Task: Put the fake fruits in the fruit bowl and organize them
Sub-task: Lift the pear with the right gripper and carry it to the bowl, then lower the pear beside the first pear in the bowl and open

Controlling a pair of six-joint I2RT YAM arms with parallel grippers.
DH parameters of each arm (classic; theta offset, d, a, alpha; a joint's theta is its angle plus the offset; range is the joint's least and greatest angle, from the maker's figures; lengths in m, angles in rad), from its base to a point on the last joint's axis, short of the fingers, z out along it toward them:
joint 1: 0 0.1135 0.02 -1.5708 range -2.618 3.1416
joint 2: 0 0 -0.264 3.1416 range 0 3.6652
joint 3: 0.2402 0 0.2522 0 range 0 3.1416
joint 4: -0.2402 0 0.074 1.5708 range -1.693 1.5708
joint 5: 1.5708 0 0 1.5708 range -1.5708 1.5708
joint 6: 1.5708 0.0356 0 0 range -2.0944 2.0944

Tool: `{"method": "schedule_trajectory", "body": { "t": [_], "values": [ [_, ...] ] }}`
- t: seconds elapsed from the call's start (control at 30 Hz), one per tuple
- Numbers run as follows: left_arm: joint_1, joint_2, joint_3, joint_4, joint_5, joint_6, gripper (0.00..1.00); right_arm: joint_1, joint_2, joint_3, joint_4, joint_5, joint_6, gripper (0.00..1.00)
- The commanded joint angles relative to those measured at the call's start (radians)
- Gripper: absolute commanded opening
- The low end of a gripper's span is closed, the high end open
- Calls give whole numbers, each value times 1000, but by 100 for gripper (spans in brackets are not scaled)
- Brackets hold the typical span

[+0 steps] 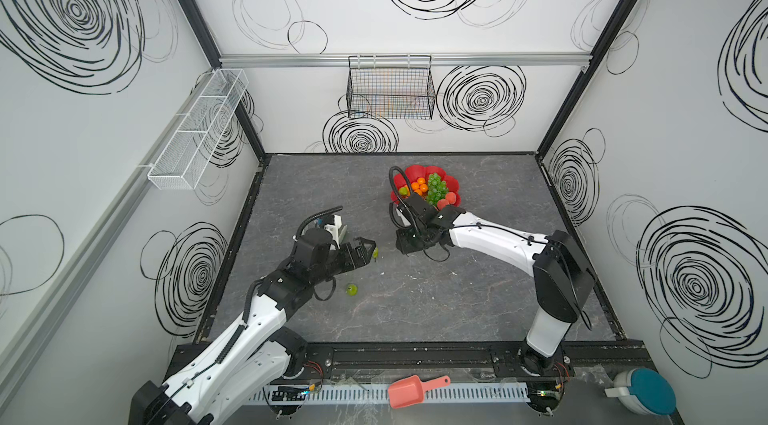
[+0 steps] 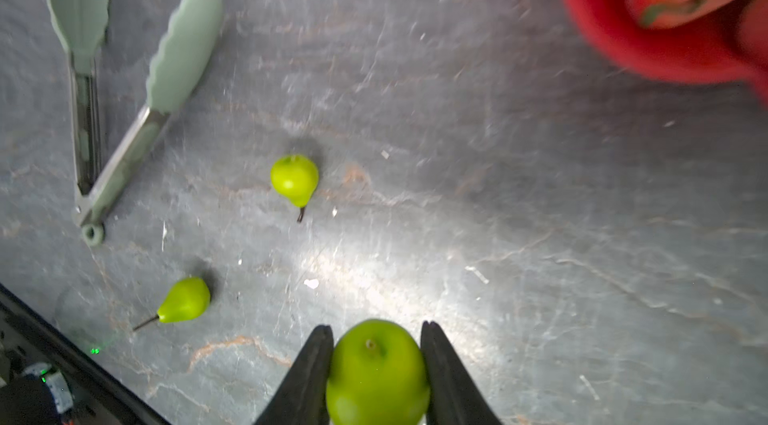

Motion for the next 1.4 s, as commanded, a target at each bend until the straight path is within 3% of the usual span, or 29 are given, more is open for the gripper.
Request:
{"method": "schedule_trajectory", "body": {
  "t": [0.0,0.43,0.83,1.37],
  "values": [
    [20,49,62,106,59,33,96,-60,-22,60,-42,2,-38,36],
    [32,277,148,266,54,57,96,-218,129,305,-69,-36,-124,36],
    [87,415,170,448,51,55,96,-253,370,559,-115,-22,-166,35],
    [127,474,186,440,73,72,96,-256,623,838,-192,-33,-180,37]
  ]
}}
